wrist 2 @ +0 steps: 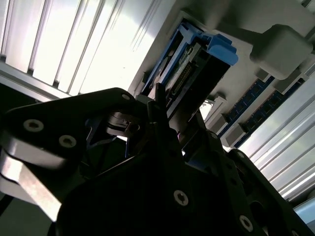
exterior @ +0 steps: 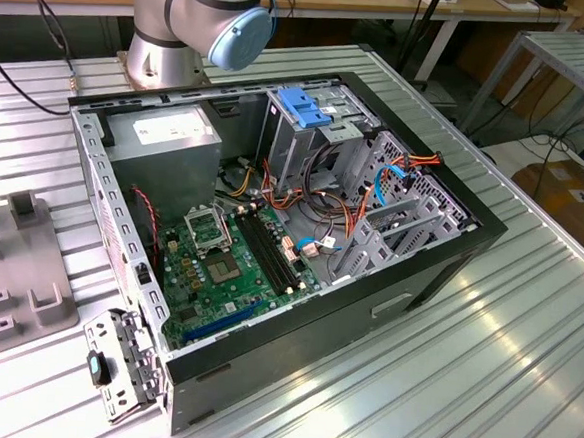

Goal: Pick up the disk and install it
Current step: 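Pick up the disk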

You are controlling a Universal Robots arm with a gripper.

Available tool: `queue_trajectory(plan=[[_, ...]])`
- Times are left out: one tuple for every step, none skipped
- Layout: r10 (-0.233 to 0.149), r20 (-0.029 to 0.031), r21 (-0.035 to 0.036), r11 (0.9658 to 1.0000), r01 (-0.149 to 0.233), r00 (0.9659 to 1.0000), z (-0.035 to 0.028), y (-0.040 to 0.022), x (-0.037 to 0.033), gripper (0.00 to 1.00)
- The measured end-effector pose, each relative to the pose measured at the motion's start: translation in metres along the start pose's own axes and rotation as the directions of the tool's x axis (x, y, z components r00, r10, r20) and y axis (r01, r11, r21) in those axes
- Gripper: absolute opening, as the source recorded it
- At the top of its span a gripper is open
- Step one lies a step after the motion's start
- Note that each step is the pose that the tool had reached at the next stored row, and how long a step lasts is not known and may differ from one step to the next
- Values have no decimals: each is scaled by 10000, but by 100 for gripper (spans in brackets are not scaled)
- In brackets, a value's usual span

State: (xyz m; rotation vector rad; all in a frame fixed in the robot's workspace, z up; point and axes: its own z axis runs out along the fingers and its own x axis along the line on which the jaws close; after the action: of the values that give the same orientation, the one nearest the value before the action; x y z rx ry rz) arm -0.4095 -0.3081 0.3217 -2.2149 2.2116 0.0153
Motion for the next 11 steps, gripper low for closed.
queue_trajectory(plan=[[0, 0, 1, 10000, 0, 10000, -3, 0, 0, 35], [0, 0, 3, 10000, 0, 10000, -3, 0, 0, 35], [0, 0, 0, 10000, 0, 10000, -11, 0, 0, 35], [0, -1, 0, 10000, 0, 10000, -19, 0, 0, 35], [0, -1, 0, 10000, 0, 10000, -19, 0, 0, 35], [0, -1, -1, 10000, 0, 10000, -20, 0, 0, 35], [0, -1, 0, 10000, 0, 10000, -20, 0, 0, 35], [0, 0, 0, 10000, 0, 10000, -21, 0, 0, 35], [0, -1, 0, 10000, 0, 10000, -21, 0, 0, 35], [0, 0, 0, 10000, 0, 10000, -21, 0, 0, 35], [0, 0, 1, 10000, 0, 10000, -22, 0, 0, 35]])
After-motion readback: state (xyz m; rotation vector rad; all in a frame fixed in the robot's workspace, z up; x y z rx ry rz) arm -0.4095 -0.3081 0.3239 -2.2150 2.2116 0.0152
